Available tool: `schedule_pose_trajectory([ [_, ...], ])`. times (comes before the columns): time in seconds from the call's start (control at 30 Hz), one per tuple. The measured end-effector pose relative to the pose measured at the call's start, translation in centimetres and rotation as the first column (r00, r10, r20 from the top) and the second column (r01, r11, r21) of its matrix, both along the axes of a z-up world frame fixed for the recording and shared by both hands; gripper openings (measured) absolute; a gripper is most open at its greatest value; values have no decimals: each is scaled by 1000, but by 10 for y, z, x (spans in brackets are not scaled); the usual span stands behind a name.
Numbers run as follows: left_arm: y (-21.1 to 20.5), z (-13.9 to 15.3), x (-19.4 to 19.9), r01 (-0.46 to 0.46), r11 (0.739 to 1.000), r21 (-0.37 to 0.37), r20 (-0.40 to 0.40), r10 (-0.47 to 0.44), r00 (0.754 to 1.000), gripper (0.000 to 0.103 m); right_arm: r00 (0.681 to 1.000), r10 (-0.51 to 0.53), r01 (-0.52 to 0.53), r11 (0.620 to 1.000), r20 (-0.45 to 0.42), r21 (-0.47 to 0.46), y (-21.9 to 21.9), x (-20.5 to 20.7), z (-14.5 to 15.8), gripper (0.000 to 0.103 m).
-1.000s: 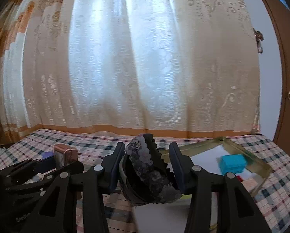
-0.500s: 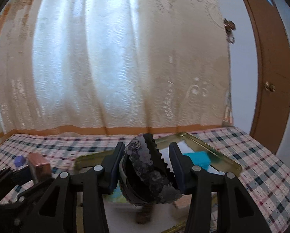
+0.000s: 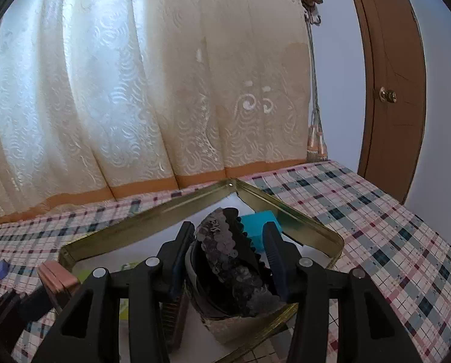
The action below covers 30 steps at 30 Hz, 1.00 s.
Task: Organize rigid objects
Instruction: 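Carry the pink frame and the gray pouch over the tray with both grippers, then release the pink frame and the gray pouch into the tray with both grippers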
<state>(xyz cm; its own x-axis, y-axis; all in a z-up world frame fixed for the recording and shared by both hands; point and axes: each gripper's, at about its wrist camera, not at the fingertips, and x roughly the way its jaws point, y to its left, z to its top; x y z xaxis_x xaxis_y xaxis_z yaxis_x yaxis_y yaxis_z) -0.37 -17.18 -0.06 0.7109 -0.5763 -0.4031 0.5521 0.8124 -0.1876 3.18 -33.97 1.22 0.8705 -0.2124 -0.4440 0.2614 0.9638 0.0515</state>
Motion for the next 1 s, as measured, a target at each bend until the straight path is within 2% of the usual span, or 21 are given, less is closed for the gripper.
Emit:
schedule_pose_trajectory([
  [0.13,-5,0,-1,-32,999,39,-8,32,999,49,1000,-4,4,1000,-31,-13,3,5,-4,51],
  [0.2,-2,-3,4,-73,996,47,-30,75,997,87,998,2,-2,1000,-58,-4,3,9,-8,58],
  [0.23,3,-4,9,-119,992,48,-51,122,991,97,998,7,-6,1000,-62,20,1,9,-8,64],
  [0.27,10,-6,12,-148,989,29,-73,149,986,103,999,-3,5,999,-51,32,-1,7,-7,79],
  [0.3,14,-7,15,-147,989,8,-85,148,985,103,999,-22,24,999,-30,37,-3,3,-5,89],
  [0.37,28,-8,16,-146,987,-65,-101,139,985,103,996,-73,71,997,55,36,-8,-11,4,90],
  [0.5,37,-4,12,-198,976,-92,-66,192,979,103,978,-107,88,990,179,107,-19,-32,16,95],
  [0.6,38,0,10,-234,969,-73,-27,233,972,103,972,-124,98,986,200,137,-24,-36,19,95],
  [0.77,33,4,6,-289,957,14,57,288,956,103,976,-90,54,982,198,181,-21,-33,17,95],
  [0.83,32,6,4,-323,945,44,94,318,944,103,975,-68,29,983,212,181,-17,-34,17,95],
  [0.9,33,6,4,-328,943,49,102,322,941,103,969,-43,0,984,241,178,-11,-36,18,95],
  [1.0,34,5,5,-353,934,60,112,346,932,103,953,-25,-14,992,301,128,5,-42,19,95],
])
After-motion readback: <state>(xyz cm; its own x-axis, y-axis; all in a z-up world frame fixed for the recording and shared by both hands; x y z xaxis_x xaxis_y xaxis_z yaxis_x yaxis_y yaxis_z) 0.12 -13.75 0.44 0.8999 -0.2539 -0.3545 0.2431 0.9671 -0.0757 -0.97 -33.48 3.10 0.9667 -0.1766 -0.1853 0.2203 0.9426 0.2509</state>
